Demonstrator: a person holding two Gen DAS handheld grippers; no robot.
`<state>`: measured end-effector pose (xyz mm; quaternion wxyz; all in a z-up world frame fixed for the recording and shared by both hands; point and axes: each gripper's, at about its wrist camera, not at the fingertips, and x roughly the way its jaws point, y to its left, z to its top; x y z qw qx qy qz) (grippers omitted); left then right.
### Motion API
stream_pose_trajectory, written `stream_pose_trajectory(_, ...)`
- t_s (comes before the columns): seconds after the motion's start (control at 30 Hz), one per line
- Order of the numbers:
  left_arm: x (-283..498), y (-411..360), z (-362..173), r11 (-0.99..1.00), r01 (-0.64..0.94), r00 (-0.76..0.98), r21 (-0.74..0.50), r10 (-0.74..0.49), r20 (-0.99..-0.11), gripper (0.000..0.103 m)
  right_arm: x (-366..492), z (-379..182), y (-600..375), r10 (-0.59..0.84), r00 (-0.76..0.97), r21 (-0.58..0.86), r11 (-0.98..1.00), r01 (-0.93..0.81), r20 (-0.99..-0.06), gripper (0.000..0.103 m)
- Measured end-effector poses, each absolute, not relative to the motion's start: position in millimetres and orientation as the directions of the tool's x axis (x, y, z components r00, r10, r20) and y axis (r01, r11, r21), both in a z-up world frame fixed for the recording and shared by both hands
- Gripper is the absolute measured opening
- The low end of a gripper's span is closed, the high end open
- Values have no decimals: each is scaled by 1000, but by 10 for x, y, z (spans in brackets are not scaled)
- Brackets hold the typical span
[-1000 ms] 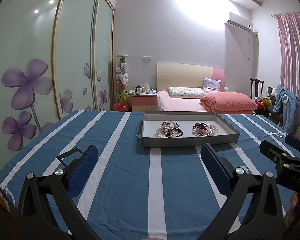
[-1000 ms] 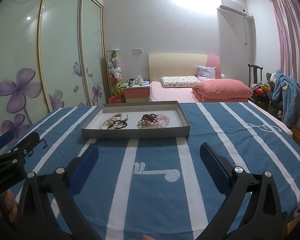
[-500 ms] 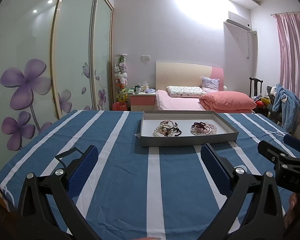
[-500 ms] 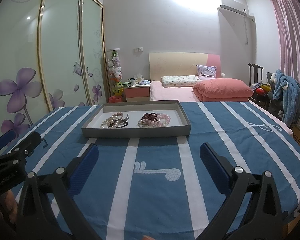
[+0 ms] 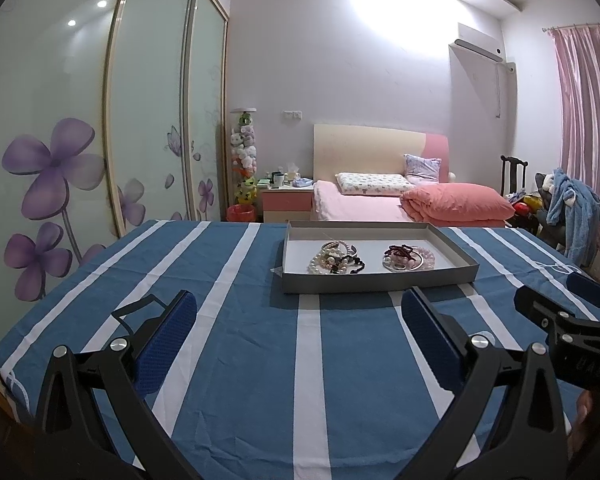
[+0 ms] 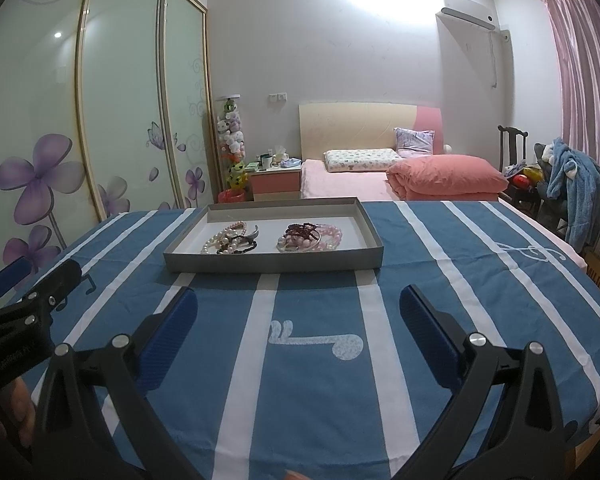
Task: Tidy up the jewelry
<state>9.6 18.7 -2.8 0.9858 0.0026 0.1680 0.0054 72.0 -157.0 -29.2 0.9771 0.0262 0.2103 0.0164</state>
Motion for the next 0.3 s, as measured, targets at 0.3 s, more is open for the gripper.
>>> stream_pose_trajectory(0.3, 112, 200, -11, 1000, -4, 939, 0, 4, -345, 101, 739, -277, -1577, 42, 911, 58, 998, -20, -411, 99)
